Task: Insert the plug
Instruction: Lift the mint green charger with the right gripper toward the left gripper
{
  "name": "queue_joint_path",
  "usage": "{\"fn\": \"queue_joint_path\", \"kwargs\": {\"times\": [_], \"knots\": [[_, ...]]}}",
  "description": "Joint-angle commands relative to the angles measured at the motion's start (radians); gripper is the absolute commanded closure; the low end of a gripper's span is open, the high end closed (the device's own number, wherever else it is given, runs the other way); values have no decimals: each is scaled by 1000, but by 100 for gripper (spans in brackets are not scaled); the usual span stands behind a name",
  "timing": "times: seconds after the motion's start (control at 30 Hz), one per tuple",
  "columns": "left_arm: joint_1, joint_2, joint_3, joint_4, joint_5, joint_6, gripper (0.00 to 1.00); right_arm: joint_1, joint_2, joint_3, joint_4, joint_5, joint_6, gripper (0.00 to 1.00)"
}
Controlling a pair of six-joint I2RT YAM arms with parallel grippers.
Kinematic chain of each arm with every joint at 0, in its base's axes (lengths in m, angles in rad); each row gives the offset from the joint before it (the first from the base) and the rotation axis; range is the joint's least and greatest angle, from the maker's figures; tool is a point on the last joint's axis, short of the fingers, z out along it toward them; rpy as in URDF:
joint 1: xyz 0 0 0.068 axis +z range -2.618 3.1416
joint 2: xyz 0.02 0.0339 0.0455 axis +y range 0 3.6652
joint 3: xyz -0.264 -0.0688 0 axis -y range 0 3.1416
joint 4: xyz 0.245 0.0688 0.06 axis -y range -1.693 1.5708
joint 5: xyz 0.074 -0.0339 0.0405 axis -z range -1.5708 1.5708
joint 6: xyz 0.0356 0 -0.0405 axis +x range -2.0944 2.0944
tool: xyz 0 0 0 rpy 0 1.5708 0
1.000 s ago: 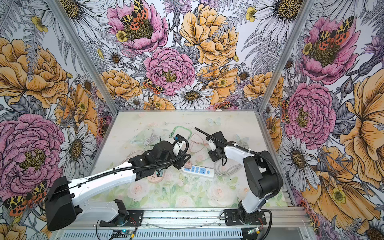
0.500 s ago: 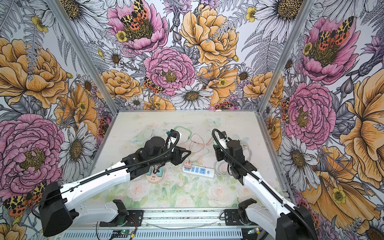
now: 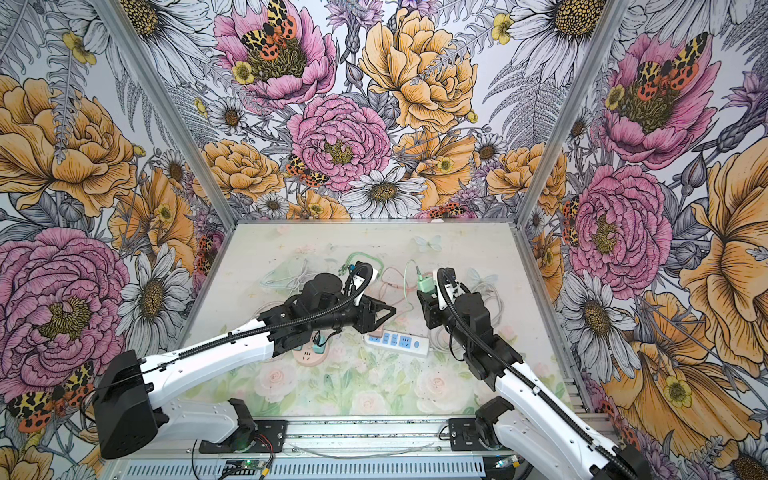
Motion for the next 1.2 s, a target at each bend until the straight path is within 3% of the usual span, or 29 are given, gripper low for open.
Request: {"fn": "queue_joint_path", "kwargs": {"times": [0.0,0.27,0.67,1.17], "knots": [[-6,16,45,48,15,-14,50,36,-26,-1,6,34,50,100],[-48,59,107,29,-10,39,50,138,-13,4,4,92,58,100],[-11,106,190,-41,-76,3,51,239,-17,25,19,189,43,100],[16,149,191,-5,7,-22,51,285,-13,47,29,205,30,100]]}}
